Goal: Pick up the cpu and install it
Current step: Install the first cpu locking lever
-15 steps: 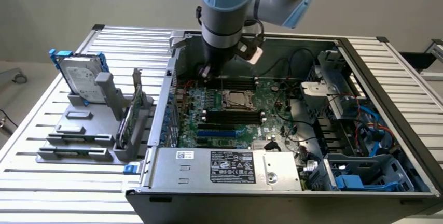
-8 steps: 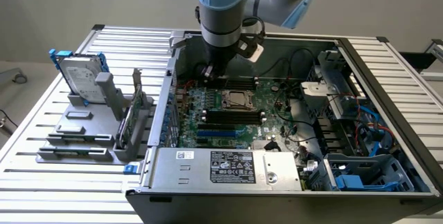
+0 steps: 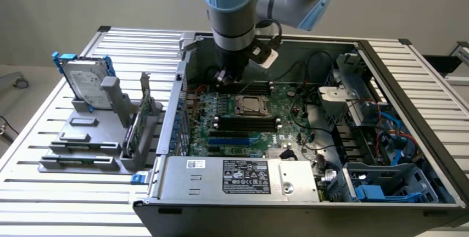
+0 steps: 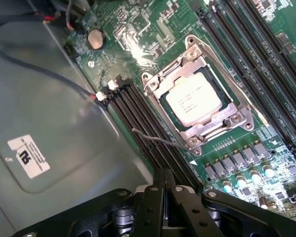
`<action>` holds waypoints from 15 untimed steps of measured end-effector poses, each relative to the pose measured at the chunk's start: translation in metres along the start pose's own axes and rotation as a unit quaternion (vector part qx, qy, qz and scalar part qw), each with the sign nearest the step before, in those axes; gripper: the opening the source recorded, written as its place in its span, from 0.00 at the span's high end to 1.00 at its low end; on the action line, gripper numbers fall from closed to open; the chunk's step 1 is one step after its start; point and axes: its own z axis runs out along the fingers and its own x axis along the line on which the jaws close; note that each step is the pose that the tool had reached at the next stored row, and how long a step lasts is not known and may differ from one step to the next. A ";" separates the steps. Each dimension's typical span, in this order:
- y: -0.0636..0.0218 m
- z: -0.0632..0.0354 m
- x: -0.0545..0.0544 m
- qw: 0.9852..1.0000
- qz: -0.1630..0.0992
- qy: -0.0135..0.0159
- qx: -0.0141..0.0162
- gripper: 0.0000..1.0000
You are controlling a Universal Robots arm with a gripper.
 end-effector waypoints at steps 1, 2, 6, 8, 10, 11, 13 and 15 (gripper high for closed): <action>0.0002 0.0012 -0.001 1.000 0.008 0.001 -0.003 0.89; 0.0004 0.0024 -0.001 1.000 0.014 0.003 -0.006 0.89; 0.0014 0.0080 -0.003 0.999 0.035 0.006 -0.015 0.89; 0.0017 0.0114 -0.004 0.999 0.041 0.007 -0.018 0.89; 0.0020 0.0145 -0.005 0.999 0.046 0.007 -0.020 0.89; 0.0020 0.0156 -0.005 0.999 0.047 0.007 -0.021 0.89; 0.0020 0.0179 -0.006 0.998 0.049 0.005 -0.024 0.89; 0.0019 0.0202 -0.006 0.998 0.052 0.004 -0.027 0.89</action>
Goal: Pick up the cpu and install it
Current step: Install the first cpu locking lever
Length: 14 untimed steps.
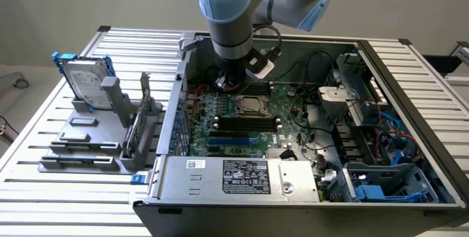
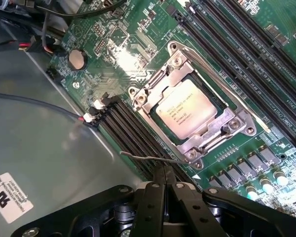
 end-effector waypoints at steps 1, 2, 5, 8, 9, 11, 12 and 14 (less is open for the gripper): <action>-0.0001 0.0009 0.000 1.000 0.001 -0.001 -0.001 0.89; -0.0001 0.0017 0.000 1.000 0.002 -0.001 -0.003 0.89; -0.0003 0.0040 -0.001 1.000 0.006 -0.003 -0.006 0.89; -0.0013 0.0061 0.000 1.000 0.009 -0.003 -0.008 0.89; -0.0018 0.0068 -0.001 1.000 0.010 -0.003 -0.009 0.89; -0.0035 0.0082 -0.001 1.000 0.011 -0.004 -0.010 0.89; -0.0044 0.0089 -0.002 1.000 0.011 -0.005 -0.011 0.89; -0.0058 0.0097 -0.002 1.000 0.010 -0.007 -0.014 0.89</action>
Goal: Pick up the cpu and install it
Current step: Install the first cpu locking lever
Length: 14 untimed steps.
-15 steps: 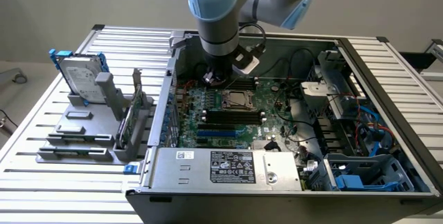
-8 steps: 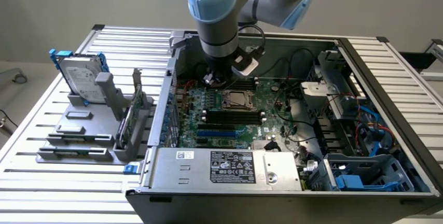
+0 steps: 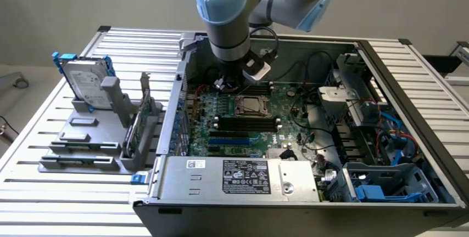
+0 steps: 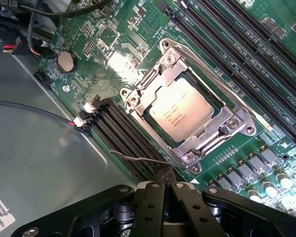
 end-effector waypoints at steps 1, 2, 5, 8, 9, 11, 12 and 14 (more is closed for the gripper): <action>-0.0008 0.0003 0.001 1.000 -0.001 -0.002 -0.003 0.89; -0.0016 0.0007 0.001 1.000 -0.002 -0.003 -0.005 0.89; -0.0034 0.0016 0.003 1.000 -0.004 -0.005 -0.012 0.89; -0.0044 0.0018 0.003 1.000 -0.004 -0.006 -0.015 0.89; -0.0047 0.0018 0.002 1.000 -0.004 -0.006 -0.016 0.89; -0.0068 0.0014 0.000 1.000 -0.003 -0.006 -0.018 0.89; -0.0079 0.0014 0.000 1.000 -0.002 -0.006 -0.018 0.89; -0.0088 0.0016 0.000 1.000 -0.002 -0.007 -0.020 0.89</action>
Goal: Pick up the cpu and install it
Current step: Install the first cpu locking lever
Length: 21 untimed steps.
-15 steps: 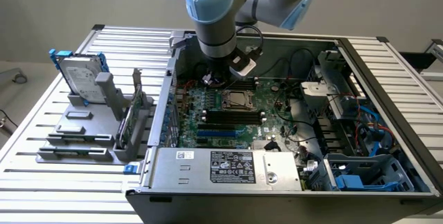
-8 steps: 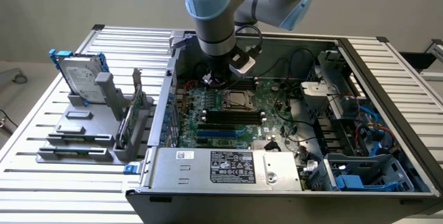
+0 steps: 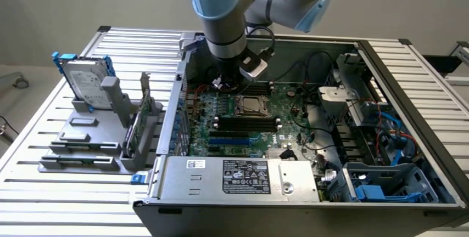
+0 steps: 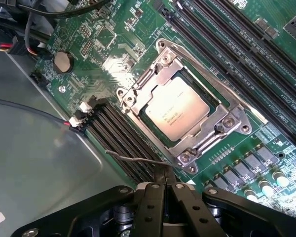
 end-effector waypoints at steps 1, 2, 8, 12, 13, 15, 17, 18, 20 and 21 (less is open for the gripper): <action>-0.0005 0.0003 0.000 1.000 0.000 0.000 -0.001 0.89; -0.0011 0.0007 0.001 1.000 0.000 -0.001 -0.002 0.89; -0.0036 0.0026 0.002 1.000 -0.003 -0.003 -0.011 0.89; -0.0062 0.0027 0.001 1.000 -0.003 -0.004 -0.015 0.89; -0.0066 0.0028 0.002 1.000 -0.003 -0.005 -0.016 0.89; -0.0075 0.0032 0.002 1.000 -0.004 -0.008 -0.019 0.89; -0.0085 0.0036 0.003 1.000 -0.005 -0.011 -0.023 0.89; -0.0090 0.0039 0.004 1.000 -0.005 -0.013 -0.026 0.89; -0.0100 0.0043 0.005 0.999 -0.007 -0.016 -0.030 0.89; -0.0106 0.0045 0.005 0.999 -0.007 -0.018 -0.033 0.89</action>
